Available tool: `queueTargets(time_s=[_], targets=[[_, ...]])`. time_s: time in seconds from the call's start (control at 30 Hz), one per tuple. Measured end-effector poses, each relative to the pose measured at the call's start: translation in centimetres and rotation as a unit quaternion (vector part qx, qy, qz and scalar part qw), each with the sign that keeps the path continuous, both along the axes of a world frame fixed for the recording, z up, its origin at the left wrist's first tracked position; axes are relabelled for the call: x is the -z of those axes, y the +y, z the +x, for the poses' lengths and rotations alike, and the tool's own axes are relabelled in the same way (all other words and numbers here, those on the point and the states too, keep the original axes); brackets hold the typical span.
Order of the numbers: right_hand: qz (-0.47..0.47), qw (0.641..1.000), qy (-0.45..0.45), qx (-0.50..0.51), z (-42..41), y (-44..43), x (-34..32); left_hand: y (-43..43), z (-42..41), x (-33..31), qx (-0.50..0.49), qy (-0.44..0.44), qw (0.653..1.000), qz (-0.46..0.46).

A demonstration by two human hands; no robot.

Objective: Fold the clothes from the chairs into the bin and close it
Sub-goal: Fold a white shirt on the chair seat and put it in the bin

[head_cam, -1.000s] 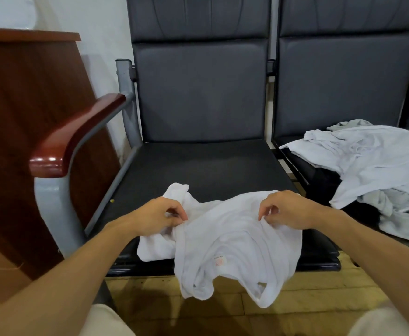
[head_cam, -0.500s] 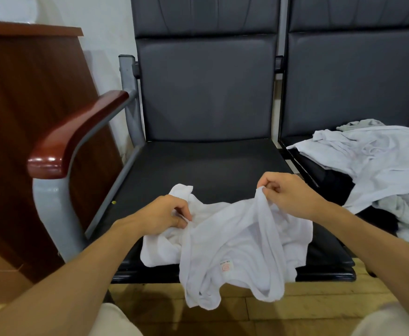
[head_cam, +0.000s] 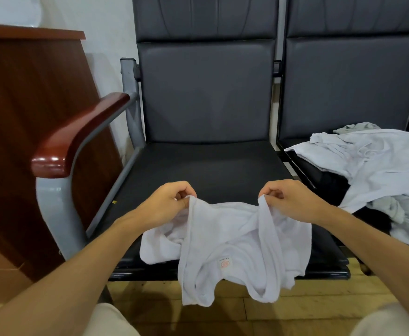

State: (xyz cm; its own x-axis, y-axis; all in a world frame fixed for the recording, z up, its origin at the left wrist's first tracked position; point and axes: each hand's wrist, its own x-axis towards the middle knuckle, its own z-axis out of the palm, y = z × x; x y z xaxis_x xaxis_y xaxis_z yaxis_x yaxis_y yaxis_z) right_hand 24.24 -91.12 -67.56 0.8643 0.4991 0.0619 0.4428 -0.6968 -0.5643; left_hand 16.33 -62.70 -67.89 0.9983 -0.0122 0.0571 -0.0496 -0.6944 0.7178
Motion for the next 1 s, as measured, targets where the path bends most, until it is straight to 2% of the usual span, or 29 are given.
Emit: queueTargets(time_s=[0.23, 0.33, 0.43, 0.5, 0.6, 0.73, 0.93, 1.0], targets=[[0.085, 0.990, -0.045, 0.105, -0.4, -0.8, -0.6, -0.4, -1.1, -1.2, -0.099, -0.042, 0.987, -0.119], [0.093, 0.990, -0.030, 0.103, -0.9, -0.6, -0.6, -0.4, -0.9, -1.3, -0.172, -0.056, 0.966, -0.182], [0.091, 0.993, -0.007, 0.081, -1.2, 0.0, -0.3, -0.6, 0.0, -0.9, -0.258, -0.048, 0.944, -0.202], [0.072, 0.997, 0.009, 0.037, -1.3, 0.4, 0.0, -0.5, 0.5, -0.5, -0.286, -0.045, 0.940, -0.182], [-0.034, 0.998, 0.039, -0.041, -1.1, 0.8, 0.7, 0.1, 0.6, 0.2, -0.290, -0.033, 0.951, -0.103], [-0.151, 0.981, 0.042, -0.113, -1.1, 1.4, 1.6, 0.9, 0.6, 0.9, -0.235, -0.014, 0.972, 0.004], [-0.139, 0.984, 0.039, -0.107, -0.9, 2.2, 1.6, 0.5, 0.3, 0.2, -0.237, 0.041, 0.971, 0.007], [-0.138, 0.987, 0.039, -0.076, -0.7, 2.3, 1.2, -0.1, 0.2, -0.4, -0.240, 0.006, 0.970, 0.041]])
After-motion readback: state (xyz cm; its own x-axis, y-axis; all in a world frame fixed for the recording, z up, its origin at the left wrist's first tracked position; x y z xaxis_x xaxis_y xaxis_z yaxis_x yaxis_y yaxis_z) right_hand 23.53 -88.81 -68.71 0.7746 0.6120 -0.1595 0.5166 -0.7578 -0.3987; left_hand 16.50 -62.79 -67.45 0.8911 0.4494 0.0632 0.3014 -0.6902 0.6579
